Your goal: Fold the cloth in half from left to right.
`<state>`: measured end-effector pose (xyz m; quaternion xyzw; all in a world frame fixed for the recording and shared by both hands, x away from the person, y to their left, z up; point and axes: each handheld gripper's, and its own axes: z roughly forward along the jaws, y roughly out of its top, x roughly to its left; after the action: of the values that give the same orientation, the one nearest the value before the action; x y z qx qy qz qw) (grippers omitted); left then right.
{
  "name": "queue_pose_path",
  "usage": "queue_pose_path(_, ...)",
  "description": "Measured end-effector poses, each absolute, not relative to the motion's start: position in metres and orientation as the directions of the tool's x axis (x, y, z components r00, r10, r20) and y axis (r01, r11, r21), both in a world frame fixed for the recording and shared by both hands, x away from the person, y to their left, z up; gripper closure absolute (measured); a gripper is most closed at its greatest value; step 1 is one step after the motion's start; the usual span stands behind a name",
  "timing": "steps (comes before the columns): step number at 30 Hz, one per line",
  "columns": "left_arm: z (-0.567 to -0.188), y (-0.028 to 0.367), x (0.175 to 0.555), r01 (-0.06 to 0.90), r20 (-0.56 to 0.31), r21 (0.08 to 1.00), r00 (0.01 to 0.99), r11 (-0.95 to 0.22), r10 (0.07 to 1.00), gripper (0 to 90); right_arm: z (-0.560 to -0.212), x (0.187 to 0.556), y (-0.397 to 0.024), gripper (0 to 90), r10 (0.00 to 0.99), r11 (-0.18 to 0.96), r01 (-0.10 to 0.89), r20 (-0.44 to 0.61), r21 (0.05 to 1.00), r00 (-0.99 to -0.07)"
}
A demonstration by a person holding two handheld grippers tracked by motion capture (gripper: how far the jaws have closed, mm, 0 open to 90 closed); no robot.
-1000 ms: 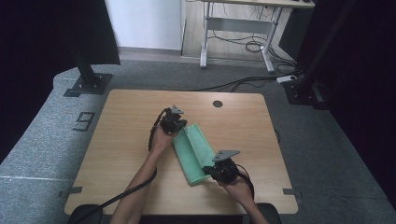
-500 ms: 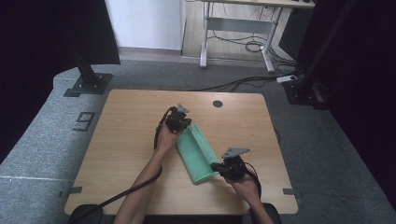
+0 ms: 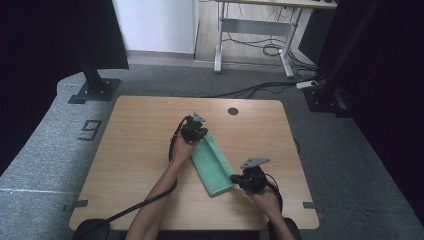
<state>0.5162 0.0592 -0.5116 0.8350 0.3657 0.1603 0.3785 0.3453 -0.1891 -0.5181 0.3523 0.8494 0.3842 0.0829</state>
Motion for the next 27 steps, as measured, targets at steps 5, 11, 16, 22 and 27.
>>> queue_pose_path(5,-0.513,0.056,0.518,0.494,-0.011,0.749,0.676,-0.442,0.736,85.2,-0.52,0.347,-0.192,86.0,0.674,0.455,0.544,0.127,0.704,-0.728)
queue_pose_path(11,-0.516,0.053,0.517,0.477,0.039,0.752,0.657,-0.455,0.753,64.2,-0.522,0.348,-0.195,83.2,0.688,0.446,0.555,0.128,0.702,-0.715)
queue_pose_path(16,-0.51,0.054,0.515,0.471,0.048,0.758,0.649,-0.451,0.759,45.2,-0.52,0.349,-0.201,78.3,0.703,0.429,0.561,0.128,0.708,-0.699)
queue_pose_path(22,-0.5,0.061,0.51,0.472,0.046,0.76,0.646,-0.446,0.762,25.9,-0.516,0.35,-0.208,68.0,0.734,0.411,0.555,0.097,0.723,-0.672)
queue_pose_path(27,-0.498,0.072,0.502,0.487,0.009,0.761,0.652,-0.428,0.758,18.4,-0.514,0.352,-0.216,56.3,0.76,0.398,0.551,0.073,0.734,-0.645)
